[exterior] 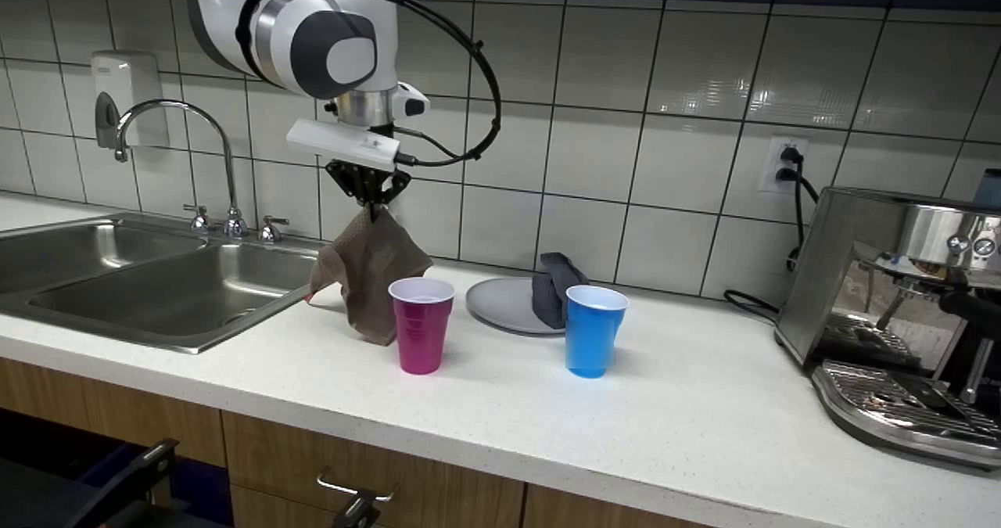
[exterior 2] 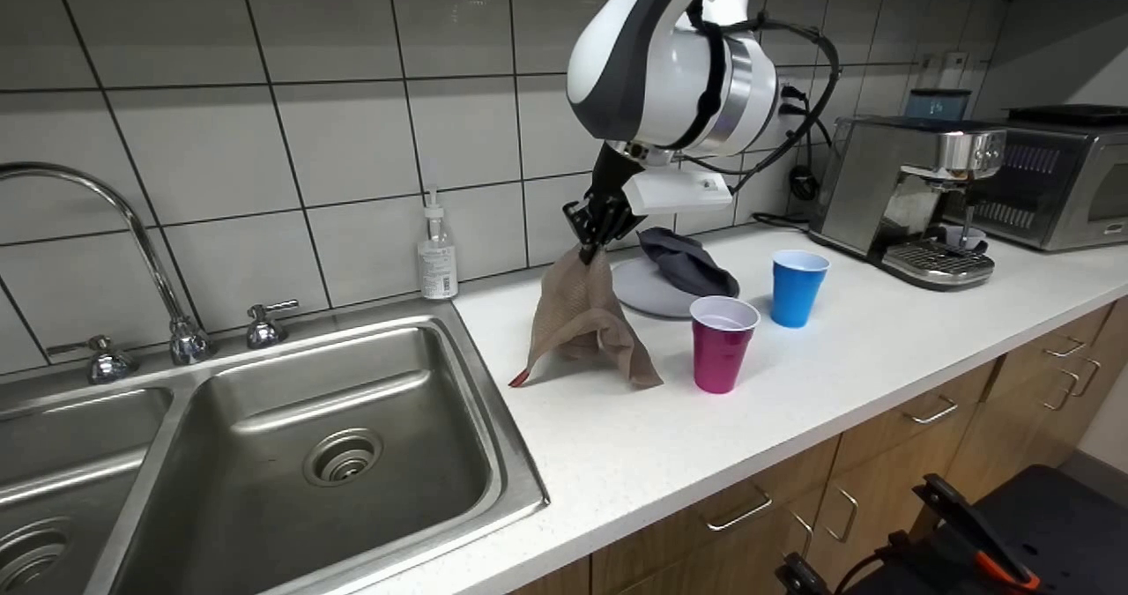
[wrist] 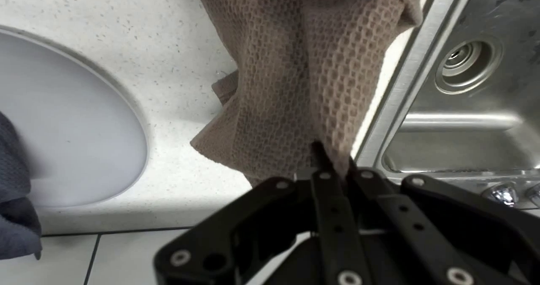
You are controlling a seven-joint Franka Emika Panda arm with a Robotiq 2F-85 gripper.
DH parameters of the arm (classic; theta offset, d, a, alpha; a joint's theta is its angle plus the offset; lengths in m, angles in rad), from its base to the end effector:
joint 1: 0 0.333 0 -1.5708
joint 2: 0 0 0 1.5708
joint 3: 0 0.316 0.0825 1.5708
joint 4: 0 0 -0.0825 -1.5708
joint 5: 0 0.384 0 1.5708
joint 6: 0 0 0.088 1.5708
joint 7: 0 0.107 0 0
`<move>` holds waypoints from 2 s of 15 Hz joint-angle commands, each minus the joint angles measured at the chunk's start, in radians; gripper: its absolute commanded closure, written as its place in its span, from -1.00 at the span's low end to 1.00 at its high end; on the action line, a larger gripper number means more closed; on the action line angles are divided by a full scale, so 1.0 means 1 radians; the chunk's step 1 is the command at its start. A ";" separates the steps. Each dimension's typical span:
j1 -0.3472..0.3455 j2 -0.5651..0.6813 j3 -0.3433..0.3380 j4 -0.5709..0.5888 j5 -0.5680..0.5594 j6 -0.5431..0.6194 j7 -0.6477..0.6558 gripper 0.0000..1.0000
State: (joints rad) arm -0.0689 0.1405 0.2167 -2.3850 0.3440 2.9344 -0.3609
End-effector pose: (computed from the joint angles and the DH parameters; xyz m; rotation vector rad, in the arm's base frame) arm 0.5328 0.0572 0.3043 -2.9414 -0.2623 -0.6261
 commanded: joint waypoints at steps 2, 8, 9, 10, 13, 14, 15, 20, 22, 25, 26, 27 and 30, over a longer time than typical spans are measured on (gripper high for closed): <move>0.010 0.039 -0.009 0.017 -0.031 0.000 0.009 0.98; 0.022 0.095 -0.026 0.037 -0.101 0.000 0.046 0.98; 0.025 0.104 -0.029 0.040 -0.116 0.001 0.055 0.98; 0.026 0.110 -0.031 0.044 -0.129 0.000 0.065 0.98; 0.025 0.124 -0.029 0.055 -0.151 0.001 0.088 0.25; 0.024 0.126 -0.028 0.058 -0.153 0.001 0.091 0.09; 0.024 0.127 -0.028 0.061 -0.153 0.002 0.092 -0.05; 0.013 0.120 -0.027 0.068 -0.150 0.007 0.091 -0.79; 0.002 0.110 -0.027 0.068 -0.143 0.005 0.083 -1.00; -0.019 0.098 -0.029 0.071 -0.130 0.007 0.071 -1.00; -0.021 0.092 -0.035 0.072 -0.113 0.009 0.055 -1.00; -0.030 0.088 -0.036 0.073 -0.109 0.010 0.053 -1.00; -0.051 0.072 -0.044 0.078 -0.101 0.012 0.049 -1.00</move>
State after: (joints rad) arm -0.0948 0.2462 0.1720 -2.3046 0.2223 2.9440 -0.2975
